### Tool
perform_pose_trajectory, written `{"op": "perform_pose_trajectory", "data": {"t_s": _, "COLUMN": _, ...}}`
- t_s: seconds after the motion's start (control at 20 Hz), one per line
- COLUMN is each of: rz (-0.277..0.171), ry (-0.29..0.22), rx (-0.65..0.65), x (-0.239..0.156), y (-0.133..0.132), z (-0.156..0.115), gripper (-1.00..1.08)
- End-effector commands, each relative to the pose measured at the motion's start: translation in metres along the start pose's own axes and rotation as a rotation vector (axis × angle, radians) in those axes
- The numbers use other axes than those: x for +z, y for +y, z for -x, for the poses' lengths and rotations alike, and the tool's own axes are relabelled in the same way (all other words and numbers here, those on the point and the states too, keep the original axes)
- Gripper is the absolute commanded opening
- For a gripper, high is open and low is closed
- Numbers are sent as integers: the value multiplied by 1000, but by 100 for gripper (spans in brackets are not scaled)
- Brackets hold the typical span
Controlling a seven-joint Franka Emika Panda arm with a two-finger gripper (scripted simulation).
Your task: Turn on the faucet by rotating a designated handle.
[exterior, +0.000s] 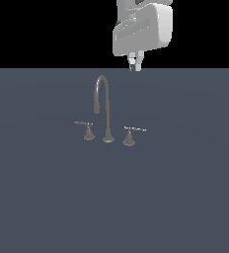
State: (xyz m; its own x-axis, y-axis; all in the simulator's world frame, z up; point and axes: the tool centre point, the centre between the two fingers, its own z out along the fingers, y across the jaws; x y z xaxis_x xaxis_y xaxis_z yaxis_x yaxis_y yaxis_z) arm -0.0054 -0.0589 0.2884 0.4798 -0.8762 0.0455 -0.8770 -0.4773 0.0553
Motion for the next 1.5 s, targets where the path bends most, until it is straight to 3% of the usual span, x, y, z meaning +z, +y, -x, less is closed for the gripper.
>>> {"op": "perform_pose_trajectory", "data": {"t_s": 0.0, "rz": -3, "ry": -2, "rx": 68, "x": 18, "y": -8, "z": -8, "gripper": -100}}
{"op": "perform_pose_trajectory", "data": {"t_s": 0.95, "rz": -28, "ry": -40, "rx": 568, "x": 167, "y": -46, "z": -55, "gripper": -100}}
{"op": "perform_pose_trajectory", "data": {"t_s": 1.45, "rz": -35, "ry": -60, "rx": 721, "x": 216, "y": -50, "z": -63, "gripper": -100}}
